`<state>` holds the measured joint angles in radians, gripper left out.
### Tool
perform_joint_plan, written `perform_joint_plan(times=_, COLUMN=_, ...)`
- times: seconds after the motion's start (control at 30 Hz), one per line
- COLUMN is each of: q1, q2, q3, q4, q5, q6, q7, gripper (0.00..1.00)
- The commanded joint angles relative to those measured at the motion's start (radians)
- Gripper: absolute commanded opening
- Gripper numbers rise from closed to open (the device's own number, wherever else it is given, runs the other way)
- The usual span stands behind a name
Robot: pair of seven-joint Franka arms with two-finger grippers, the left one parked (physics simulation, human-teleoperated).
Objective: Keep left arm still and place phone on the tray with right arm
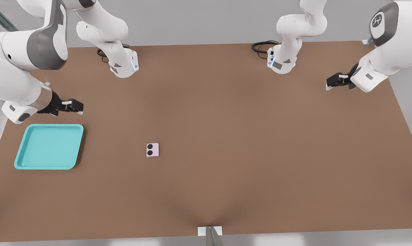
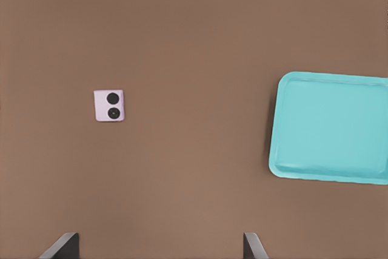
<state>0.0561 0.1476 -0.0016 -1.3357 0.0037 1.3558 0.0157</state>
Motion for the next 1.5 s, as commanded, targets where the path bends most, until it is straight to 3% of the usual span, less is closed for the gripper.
perform_joint_plan(times=0.0, q1=0.002, q2=0.003, q3=0.000, q4=0.001, q5=0.001, q6=0.109, q7=0.038, gripper=1.00)
perform_joint_plan(times=0.1, q1=0.039, q2=0.026, q3=0.000, q4=0.006, q5=-0.001, q6=0.124, q7=0.046, gripper=1.00)
perform_joint_plan(times=0.27, q1=0.143, q2=0.224, q3=0.005, q4=-0.026, q5=-0.005, q6=0.373, q7=0.176, gripper=1.00)
perform_joint_plan(times=0.4, q1=0.168, q2=0.283, q3=0.009, q4=-0.320, q5=-0.005, q6=0.764, q7=0.314, gripper=1.00)
perform_joint_plan(times=0.53, q1=0.200, q2=0.288, q3=0.026, q4=-0.493, q5=-0.005, q6=0.953, q7=0.443, gripper=1.00)
perform_joint_plan(times=0.83, q1=0.226, q2=0.449, q3=0.058, q4=-0.502, q5=-0.004, q6=1.094, q7=0.512, gripper=1.00)
perform_joint_plan(times=1.47, q1=0.225, q2=0.480, q3=0.092, q4=-0.589, q5=-0.088, q6=1.194, q7=0.495, gripper=1.00)
